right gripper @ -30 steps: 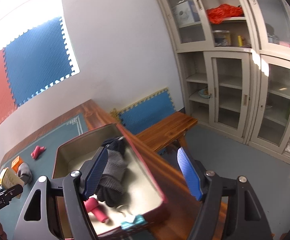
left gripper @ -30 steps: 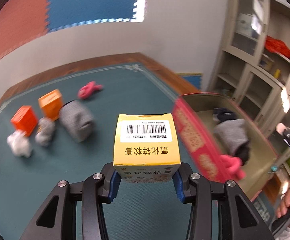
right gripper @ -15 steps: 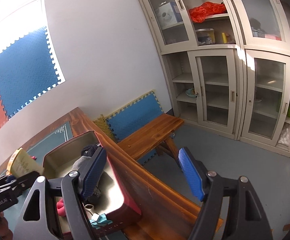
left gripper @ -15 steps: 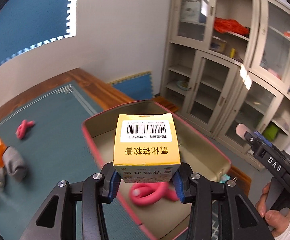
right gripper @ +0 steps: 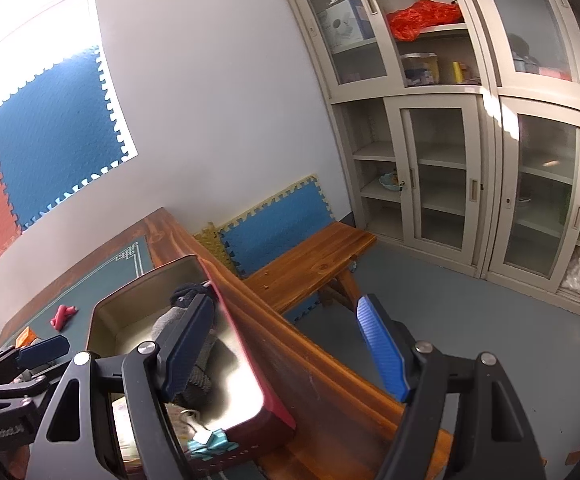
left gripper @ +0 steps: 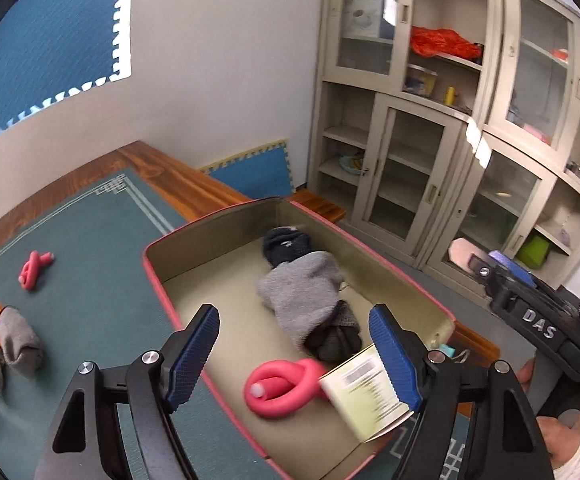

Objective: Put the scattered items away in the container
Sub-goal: 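Open the left gripper to drop the medicine box into the box, then grasp the white plastic bag with the left gripper while the right gripper approaches the grey sock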

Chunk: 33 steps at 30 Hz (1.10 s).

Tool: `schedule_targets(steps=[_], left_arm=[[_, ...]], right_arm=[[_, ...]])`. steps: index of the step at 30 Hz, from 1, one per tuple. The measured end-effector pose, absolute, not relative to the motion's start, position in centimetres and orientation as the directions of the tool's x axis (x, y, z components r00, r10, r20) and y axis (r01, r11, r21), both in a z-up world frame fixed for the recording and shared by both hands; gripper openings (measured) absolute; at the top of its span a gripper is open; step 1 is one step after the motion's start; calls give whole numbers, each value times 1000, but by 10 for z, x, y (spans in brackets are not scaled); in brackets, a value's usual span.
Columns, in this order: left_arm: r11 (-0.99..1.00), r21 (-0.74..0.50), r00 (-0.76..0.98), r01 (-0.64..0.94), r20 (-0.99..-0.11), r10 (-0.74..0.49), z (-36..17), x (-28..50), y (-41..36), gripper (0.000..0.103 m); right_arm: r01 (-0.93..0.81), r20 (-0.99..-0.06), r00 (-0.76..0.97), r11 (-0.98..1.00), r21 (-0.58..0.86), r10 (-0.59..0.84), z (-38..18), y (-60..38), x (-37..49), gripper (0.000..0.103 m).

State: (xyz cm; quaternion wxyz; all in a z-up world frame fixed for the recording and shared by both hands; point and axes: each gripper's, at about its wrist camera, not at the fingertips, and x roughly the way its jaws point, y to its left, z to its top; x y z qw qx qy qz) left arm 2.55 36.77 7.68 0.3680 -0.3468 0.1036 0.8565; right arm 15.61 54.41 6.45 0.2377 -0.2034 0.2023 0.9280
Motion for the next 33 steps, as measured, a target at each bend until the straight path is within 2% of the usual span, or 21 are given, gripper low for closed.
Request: schedule_targets(steps=[9, 19, 30, 33], left_arm=[[-754, -71, -519, -653, -683, 514, 69, 21, 344, 79], [-833, -87, -579, -546, -680, 450, 68, 7, 282, 79], [-927, -77, -669, -368, -670, 321, 69, -10, 172, 79], [-958, -80, -695, -274, -672, 255, 67, -18, 128, 79]], right_arm=[[-487, -473, -817, -834, 262, 329, 69, 524, 148, 78], [-402, -464, -844, -889, 219, 268, 79, 480, 129, 79], [-249, -480, -867, -952, 180, 136, 87, 413, 98, 81], [-209, -491, -866, -962, 173, 100, 86, 396, 89, 81]])
